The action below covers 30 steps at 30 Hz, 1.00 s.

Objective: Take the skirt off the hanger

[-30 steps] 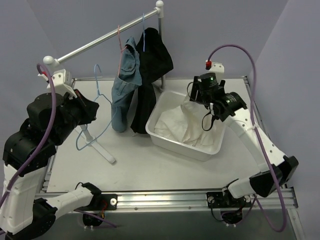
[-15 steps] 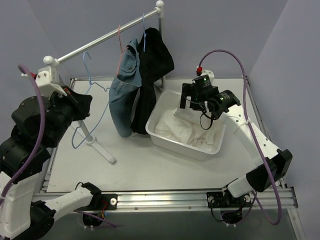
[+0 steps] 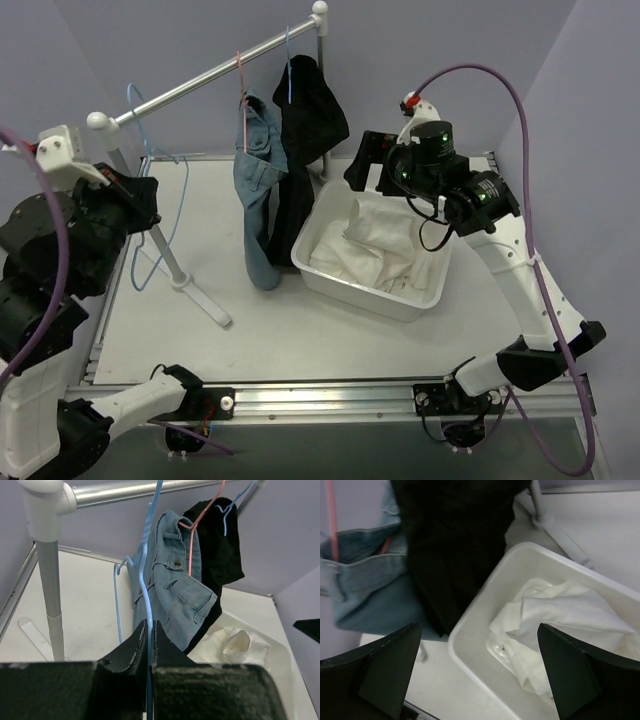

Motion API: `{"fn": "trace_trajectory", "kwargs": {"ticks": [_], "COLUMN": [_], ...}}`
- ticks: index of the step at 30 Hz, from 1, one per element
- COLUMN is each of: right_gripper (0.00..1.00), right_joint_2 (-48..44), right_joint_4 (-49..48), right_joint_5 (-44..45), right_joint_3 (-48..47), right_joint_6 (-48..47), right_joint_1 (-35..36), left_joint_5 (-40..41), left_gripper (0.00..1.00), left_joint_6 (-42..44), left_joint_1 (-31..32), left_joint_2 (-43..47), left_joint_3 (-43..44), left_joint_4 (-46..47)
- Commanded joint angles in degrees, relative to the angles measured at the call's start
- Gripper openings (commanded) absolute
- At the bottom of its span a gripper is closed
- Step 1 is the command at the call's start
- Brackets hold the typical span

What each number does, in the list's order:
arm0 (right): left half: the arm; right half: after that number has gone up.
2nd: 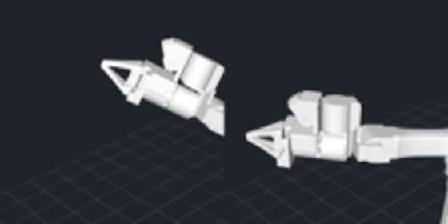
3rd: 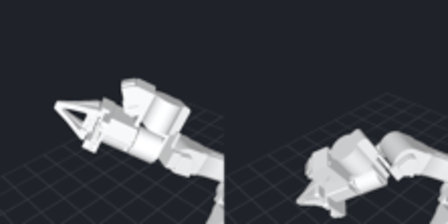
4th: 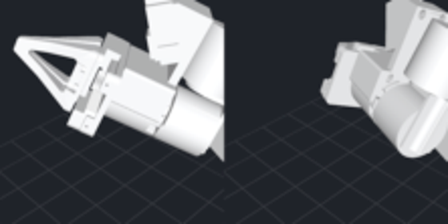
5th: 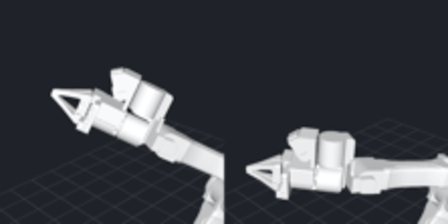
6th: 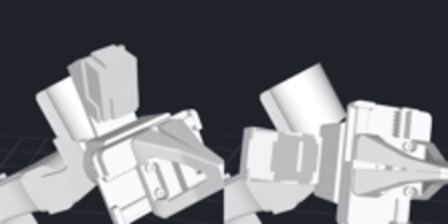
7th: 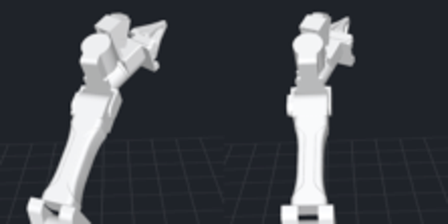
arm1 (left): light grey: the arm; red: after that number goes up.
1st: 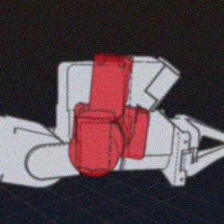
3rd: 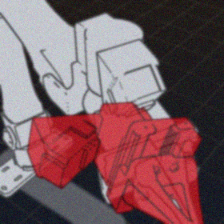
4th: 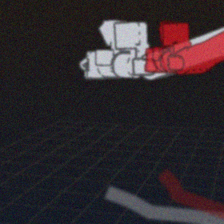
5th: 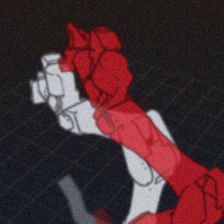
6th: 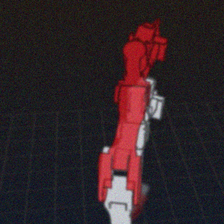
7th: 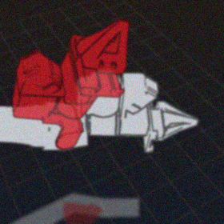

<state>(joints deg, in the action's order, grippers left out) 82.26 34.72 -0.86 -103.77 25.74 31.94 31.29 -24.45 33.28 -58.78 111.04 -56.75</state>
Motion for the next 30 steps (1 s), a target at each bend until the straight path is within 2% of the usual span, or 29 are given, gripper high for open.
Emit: {"fn": "trace_trajectory", "kwargs": {"ticks": [1,6,10,13,21,30], "right_gripper": [0.98,0.97,0.96,0.96,0.96,0.96], "right_joint_2": [3.1,10.2,15.3,17.1,18.7,20.8], "right_joint_4": [1.7,3.9,5.4,4.6,3.7,2.3], "right_joint_5": [-3.6,-4.2,-5.2,-6.3,-7.5,-10.4], "right_joint_3": [-7.6,-17.0,-25.1,-26.7,-28.7,-33.2], "right_joint_6": [-0.1,-1.1,-1.3,-1.2,-1.2,0.5], "right_joint_1": [1.9,8.0,10.0,10.3,10.3,10.3], "left_joint_5": [2.5,2.7,0.3,-2.4,-8.9,-5.4], "left_gripper": [0.02,0.02,0.02,0.02,0.02,0.02], "left_joint_6": [2.2,1.8,1.4,0.9,2.3,1.1], "left_joint_1": [-0.1,-1.5,-4.2,-6.5,-7.4,-7.7], "left_joint_2": [-2.4,-1.3,0.9,2.0,3.6,-1.5], "left_joint_3": [0.1,-5.0,-10.0,-11.7,-8.8,-4.0], "left_joint_4": [2.6,4.5,7.9,8.9,11.6,9.7]}}
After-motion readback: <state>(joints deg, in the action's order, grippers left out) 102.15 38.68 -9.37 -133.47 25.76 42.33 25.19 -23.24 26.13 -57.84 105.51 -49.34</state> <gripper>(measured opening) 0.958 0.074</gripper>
